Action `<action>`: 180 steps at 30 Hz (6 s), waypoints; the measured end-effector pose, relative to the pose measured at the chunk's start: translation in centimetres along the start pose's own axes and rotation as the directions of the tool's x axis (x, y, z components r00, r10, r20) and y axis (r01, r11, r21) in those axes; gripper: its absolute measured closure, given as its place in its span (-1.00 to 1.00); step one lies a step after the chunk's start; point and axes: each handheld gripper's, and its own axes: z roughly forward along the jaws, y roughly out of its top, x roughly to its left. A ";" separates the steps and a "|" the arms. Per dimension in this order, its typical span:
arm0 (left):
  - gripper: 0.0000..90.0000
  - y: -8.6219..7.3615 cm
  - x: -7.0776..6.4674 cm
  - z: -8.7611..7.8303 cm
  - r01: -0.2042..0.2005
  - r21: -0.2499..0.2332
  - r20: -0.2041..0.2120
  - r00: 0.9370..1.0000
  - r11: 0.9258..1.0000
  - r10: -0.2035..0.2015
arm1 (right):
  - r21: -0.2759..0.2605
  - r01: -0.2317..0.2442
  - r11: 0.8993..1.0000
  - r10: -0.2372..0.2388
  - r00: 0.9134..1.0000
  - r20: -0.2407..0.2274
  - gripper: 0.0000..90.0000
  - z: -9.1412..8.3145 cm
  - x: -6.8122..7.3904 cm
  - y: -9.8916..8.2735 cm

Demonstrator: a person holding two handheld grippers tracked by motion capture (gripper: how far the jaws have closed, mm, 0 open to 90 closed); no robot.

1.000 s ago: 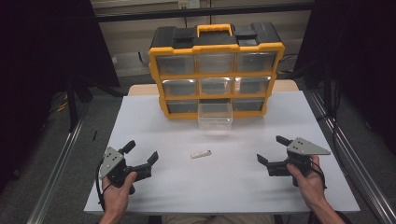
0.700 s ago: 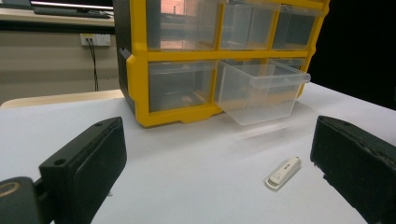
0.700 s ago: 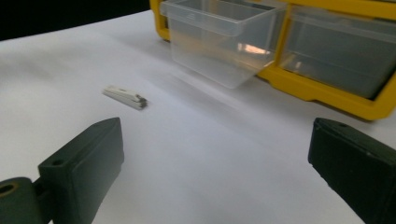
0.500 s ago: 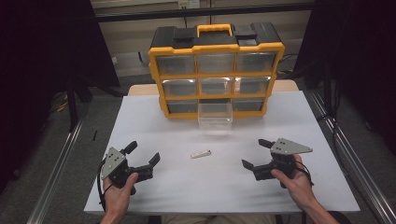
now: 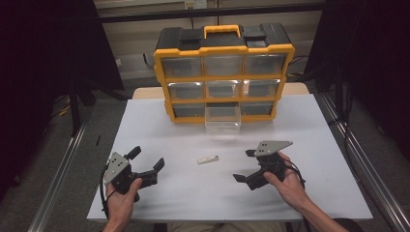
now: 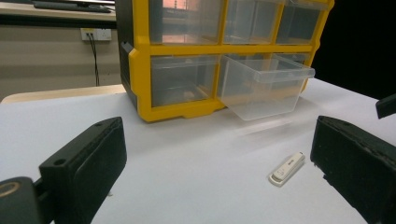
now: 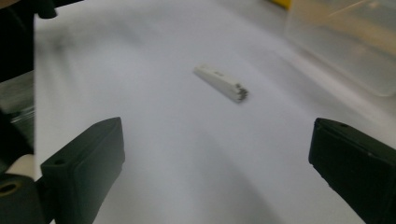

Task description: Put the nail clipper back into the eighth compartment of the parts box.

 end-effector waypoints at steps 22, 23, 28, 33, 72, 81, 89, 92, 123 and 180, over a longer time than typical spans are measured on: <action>-0.92 0.0 0.1 -0.2 -0.037 0.023 0.003 0.999 0.999 0.037 | 0.235 0.119 0.965 -0.068 0.974 -0.217 -0.81 6.8 -1.6 5.6; -0.92 0.0 0.1 -0.2 -0.033 0.016 0.003 0.999 0.999 0.033 | 0.244 0.120 0.962 -0.063 0.972 -0.228 -0.80 7.1 -1.7 5.7; -0.92 0.0 0.1 -0.2 -0.028 0.018 0.001 1.000 0.999 0.028 | 0.289 0.146 0.946 -0.075 0.967 -0.242 -0.69 8.7 -2.4 6.3; -0.92 0.0 0.1 -0.2 -0.034 0.013 0.008 0.999 0.999 0.034 | 0.353 0.169 0.920 -0.083 0.966 -0.247 -0.56 9.6 -2.6 7.0; -0.92 0.0 0.5 -0.2 -0.041 0.012 0.007 0.999 0.999 0.041 | 0.595 0.336 0.730 -0.189 0.936 -0.298 0.58 15.1 -2.7 9.2; -0.92 0.0 0.2 -0.2 -0.042 0.013 0.013 0.999 0.999 0.042 | 0.584 0.344 0.735 -0.200 0.934 -0.298 0.73 15.1 -3.0 9.1; -0.92 0.0 0.2 -0.2 -0.042 0.010 0.017 0.999 0.999 0.042 | 0.579 0.340 0.741 -0.192 0.933 -0.303 0.74 15.0 -3.2 9.1; -0.92 0.0 0.2 -0.3 -0.042 0.014 0.016 0.999 0.999 0.042 | 0.585 0.317 0.747 -0.170 0.941 -0.293 0.74 14.9 -3.2 9.1; -0.92 0.0 0.2 -0.5 -0.046 0.015 0.008 0.999 0.999 0.046 | 0.410 0.260 0.874 -0.153 0.949 -0.277 0.74 11.9 -3.3 9.6; -0.92 -0.1 0.0 -0.4 -0.043 0.011 0.018 0.999 0.999 0.042 | 0.164 0.213 0.963 -0.174 0.959 -0.222 0.74 5.9 -4.5 13.4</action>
